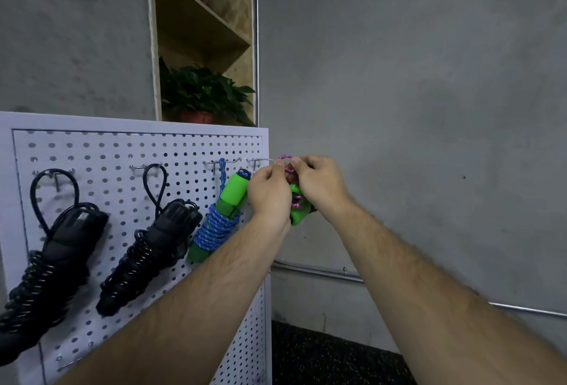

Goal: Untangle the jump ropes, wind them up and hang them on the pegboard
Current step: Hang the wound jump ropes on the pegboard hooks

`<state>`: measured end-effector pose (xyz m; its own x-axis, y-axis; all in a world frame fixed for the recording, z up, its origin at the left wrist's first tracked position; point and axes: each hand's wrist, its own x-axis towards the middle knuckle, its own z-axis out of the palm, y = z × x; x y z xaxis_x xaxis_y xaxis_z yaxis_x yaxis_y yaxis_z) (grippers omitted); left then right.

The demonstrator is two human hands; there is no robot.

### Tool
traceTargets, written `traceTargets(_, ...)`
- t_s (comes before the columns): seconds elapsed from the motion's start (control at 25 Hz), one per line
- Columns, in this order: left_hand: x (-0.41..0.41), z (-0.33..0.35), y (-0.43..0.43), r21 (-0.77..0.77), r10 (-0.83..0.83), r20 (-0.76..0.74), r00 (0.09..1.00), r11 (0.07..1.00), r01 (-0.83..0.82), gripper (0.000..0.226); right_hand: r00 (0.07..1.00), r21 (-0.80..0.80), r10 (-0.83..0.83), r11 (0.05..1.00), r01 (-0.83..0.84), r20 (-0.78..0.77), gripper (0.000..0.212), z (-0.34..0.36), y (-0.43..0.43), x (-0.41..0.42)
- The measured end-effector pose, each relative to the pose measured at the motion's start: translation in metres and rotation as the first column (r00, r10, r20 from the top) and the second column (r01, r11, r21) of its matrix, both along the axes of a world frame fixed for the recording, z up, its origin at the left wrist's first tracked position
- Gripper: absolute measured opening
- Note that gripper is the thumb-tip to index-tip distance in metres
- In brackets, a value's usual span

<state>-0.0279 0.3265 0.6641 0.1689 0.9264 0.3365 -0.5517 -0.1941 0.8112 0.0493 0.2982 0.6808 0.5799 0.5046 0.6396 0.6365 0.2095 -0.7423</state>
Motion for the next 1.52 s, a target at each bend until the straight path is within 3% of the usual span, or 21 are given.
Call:
traceTargets(0.44,0.008,0.008,0.009,0.141,0.102,-0.052,0.993,0.986,-0.094,0.023,0.999,0.158,0.033,0.987,-0.027,-0.041,0.024,-0.001,0.012,0.005)
traceTargets(0.84,0.014,-0.005,0.032,0.054,0.147,-0.149,0.978,0.989,-0.140,0.020,0.993,-0.042,0.109,0.993,-0.110,-0.037,0.023,-0.013,0.034,0.007)
traceTargets(0.96,0.009,-0.012,0.037,0.144,0.208,-0.233,0.950,0.974,-0.178,0.019,0.992,-0.054,0.096,0.994,-0.092,0.082,0.026,-0.027,0.038,0.000)
traceTargets(1.12,0.001,-0.037,0.035,0.295,0.304,-0.290,0.907,0.930,-0.218,0.014,0.935,-0.124,0.002,0.991,0.045,0.354,0.031,-0.055,0.039,0.006)
traceTargets(1.24,-0.005,-0.060,0.028,0.376,0.311,-0.350,0.884,0.911,-0.172,0.027,0.923,-0.100,0.020,0.995,0.020,0.383,0.027,-0.072,0.018,0.001)
traceTargets(1.32,-0.012,-0.073,0.023,0.486,0.372,-0.385,0.845,0.860,-0.157,0.039,0.913,-0.100,0.017,0.995,0.026,0.406,0.030,-0.083,-0.001,-0.005)
traceTargets(1.52,-0.034,-0.094,0.006,0.740,0.531,-0.396,0.749,0.668,-0.082,0.043,0.838,-0.074,-0.005,0.996,0.054,0.546,0.033,-0.108,-0.043,-0.016)
